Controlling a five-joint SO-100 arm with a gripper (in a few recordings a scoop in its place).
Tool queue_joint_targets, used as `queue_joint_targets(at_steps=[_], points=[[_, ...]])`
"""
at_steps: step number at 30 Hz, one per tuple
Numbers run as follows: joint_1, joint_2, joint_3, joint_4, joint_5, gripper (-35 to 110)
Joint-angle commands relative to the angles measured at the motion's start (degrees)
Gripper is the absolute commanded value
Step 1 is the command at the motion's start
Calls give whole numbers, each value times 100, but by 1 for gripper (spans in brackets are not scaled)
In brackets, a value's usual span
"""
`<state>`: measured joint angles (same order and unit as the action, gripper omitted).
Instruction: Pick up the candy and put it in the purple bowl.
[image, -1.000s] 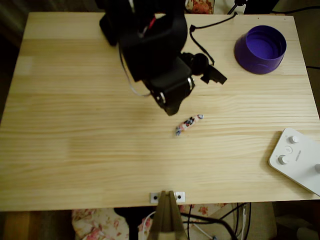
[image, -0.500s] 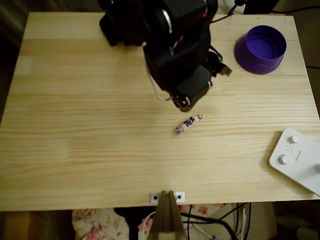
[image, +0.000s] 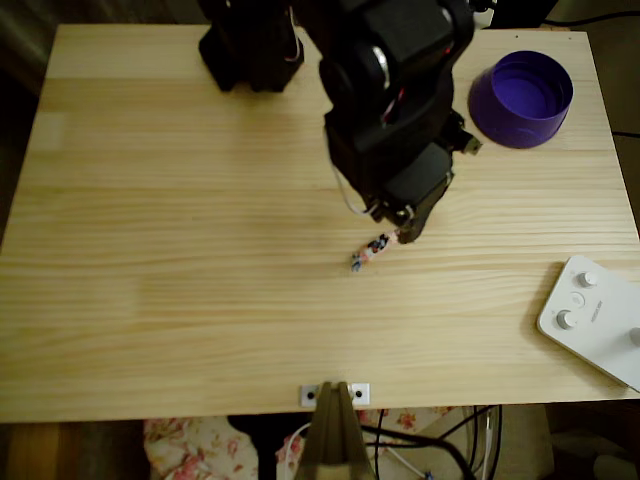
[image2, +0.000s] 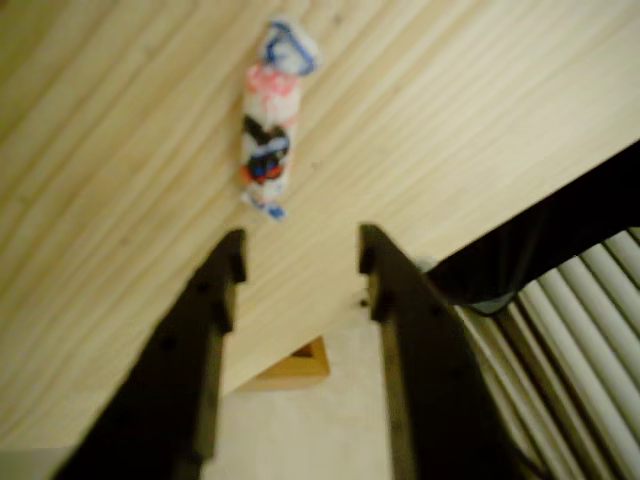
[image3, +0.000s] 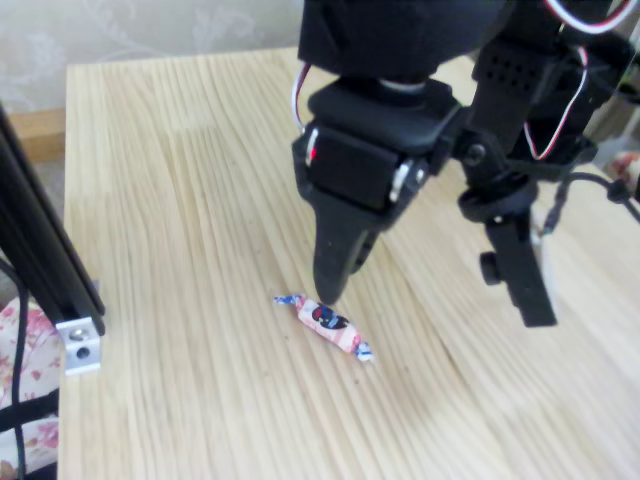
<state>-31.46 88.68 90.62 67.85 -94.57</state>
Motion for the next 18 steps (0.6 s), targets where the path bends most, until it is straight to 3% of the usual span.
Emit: queue_joint_targets(at_steps=[1,18], points=[[-211,9,-615,70,70,15],[202,-738,-905,229,-193,15]])
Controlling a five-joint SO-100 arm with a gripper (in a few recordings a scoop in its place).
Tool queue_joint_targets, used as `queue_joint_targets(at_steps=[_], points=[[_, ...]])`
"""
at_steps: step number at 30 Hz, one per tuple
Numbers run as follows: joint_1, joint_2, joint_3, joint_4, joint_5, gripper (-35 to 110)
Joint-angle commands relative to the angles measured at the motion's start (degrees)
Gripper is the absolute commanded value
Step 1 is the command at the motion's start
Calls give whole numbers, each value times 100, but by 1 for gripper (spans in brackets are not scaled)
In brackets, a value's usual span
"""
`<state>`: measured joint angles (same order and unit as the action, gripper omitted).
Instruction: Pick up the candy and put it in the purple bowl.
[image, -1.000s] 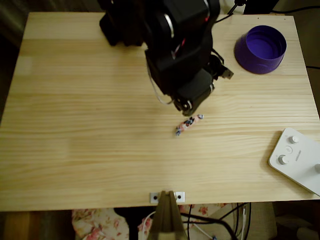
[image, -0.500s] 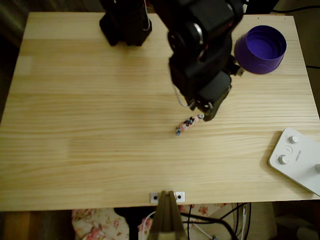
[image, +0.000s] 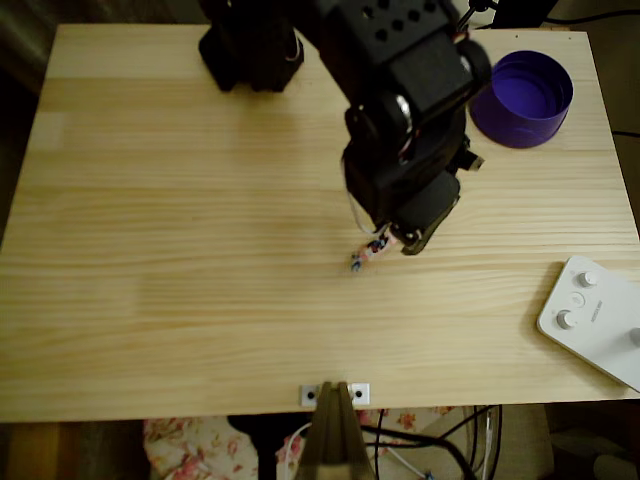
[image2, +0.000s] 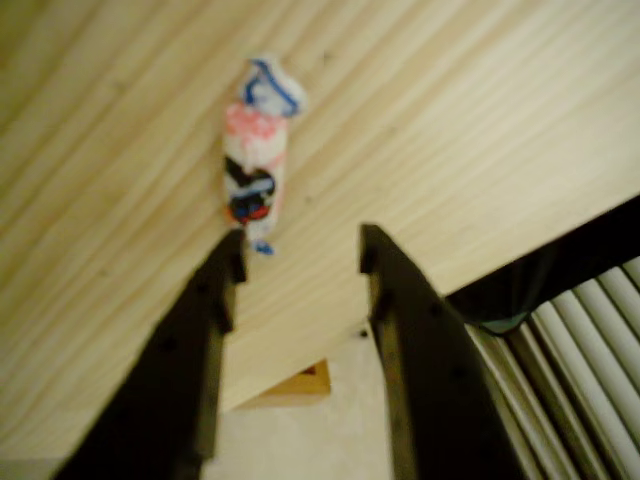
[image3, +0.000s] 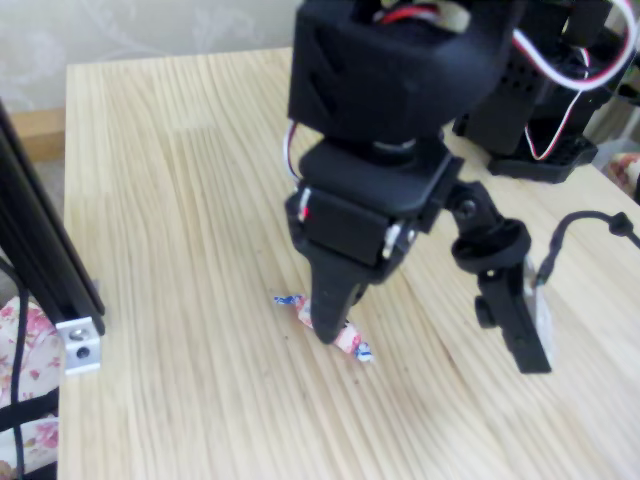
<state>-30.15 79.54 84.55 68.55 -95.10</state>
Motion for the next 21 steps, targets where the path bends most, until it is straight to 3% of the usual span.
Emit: queue_joint_targets(at_steps=[1,21], points=[[105,141,-299,158,-149,15],[264,-492,-624,211,-360,23]])
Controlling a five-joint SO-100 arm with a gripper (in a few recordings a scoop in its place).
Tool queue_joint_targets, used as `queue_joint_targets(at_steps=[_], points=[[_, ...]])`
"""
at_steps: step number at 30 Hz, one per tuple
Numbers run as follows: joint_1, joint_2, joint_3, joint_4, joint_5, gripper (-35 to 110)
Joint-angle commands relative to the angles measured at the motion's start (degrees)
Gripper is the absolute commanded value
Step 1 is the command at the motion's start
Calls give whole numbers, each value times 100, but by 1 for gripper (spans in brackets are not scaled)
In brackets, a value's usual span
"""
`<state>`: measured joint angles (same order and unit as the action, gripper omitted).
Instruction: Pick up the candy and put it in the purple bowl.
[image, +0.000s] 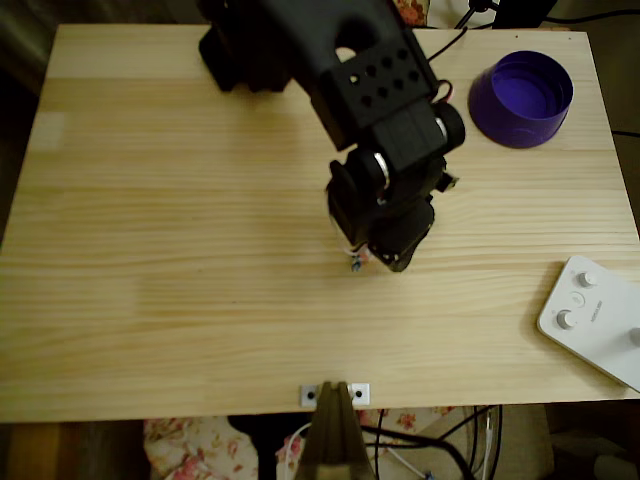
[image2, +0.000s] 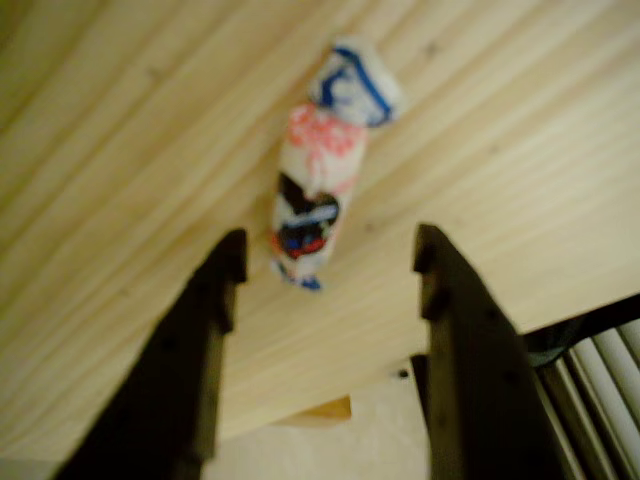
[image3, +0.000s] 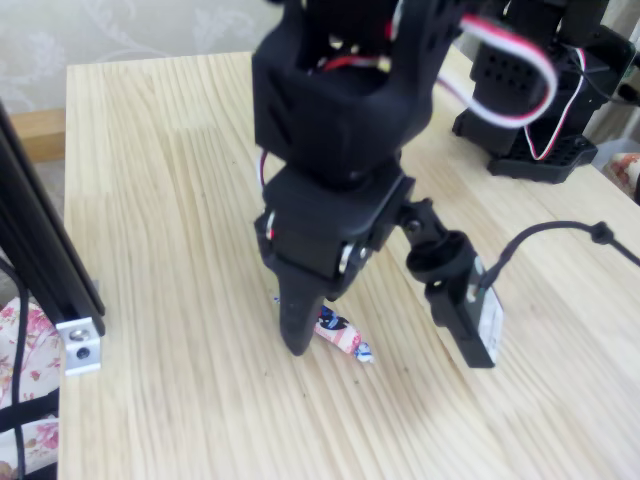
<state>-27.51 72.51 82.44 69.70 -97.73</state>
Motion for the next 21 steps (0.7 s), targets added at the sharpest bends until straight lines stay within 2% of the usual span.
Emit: queue_joint_targets(at_steps=[1,16,21], points=[[9,202,-413,105,-97,23],[-53,-53,-158,-202,176,22],[-26,-70,-141,-316,255,16]])
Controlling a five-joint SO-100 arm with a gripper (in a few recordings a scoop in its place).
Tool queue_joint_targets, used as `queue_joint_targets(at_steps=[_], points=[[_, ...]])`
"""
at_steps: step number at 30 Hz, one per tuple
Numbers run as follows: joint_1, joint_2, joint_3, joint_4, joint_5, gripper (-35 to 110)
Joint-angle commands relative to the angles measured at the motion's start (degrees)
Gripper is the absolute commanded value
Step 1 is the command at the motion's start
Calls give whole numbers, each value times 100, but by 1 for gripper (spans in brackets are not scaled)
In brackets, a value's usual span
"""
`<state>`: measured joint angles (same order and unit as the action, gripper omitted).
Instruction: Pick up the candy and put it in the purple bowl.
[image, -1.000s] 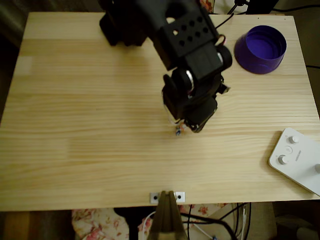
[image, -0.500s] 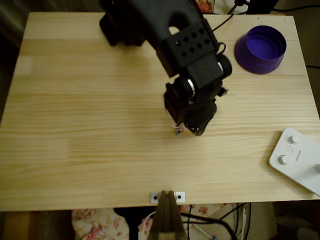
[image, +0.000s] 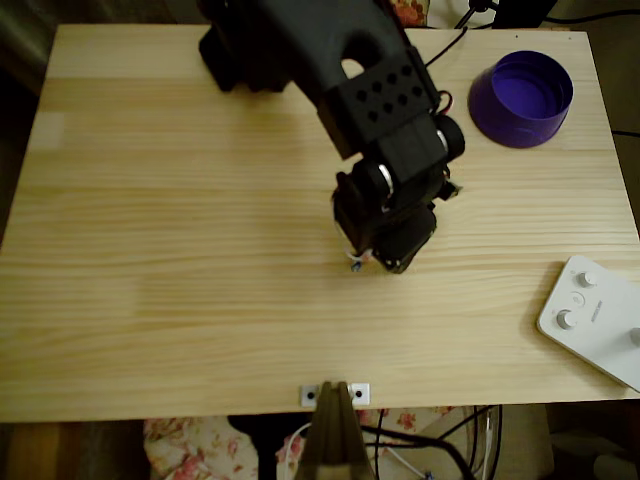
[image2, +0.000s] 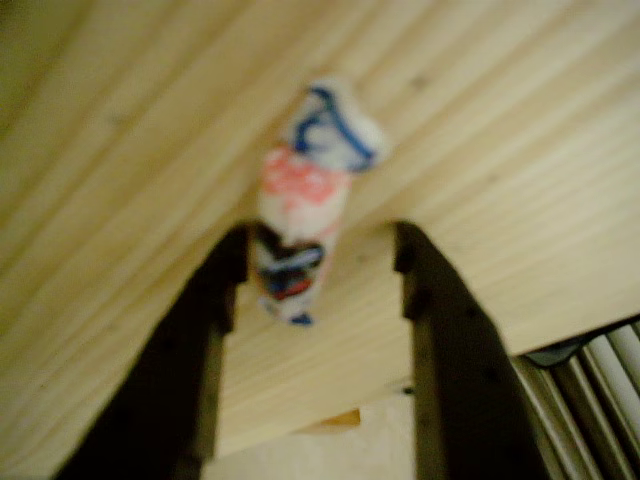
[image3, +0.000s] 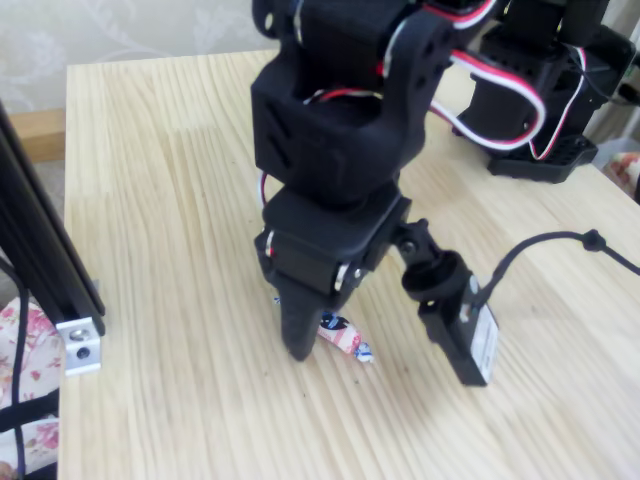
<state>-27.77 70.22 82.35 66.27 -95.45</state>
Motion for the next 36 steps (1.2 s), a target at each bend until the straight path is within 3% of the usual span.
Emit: queue_joint_targets(at_steps=[1,6,18,28,36], points=[[18,158,-132,26,26,15],[35,185,-132,114,44,0],[97,923,18,606,536,0],[-308,2584,123,1784,2610,0],[-1811,3911,765,2153,4377,0]])
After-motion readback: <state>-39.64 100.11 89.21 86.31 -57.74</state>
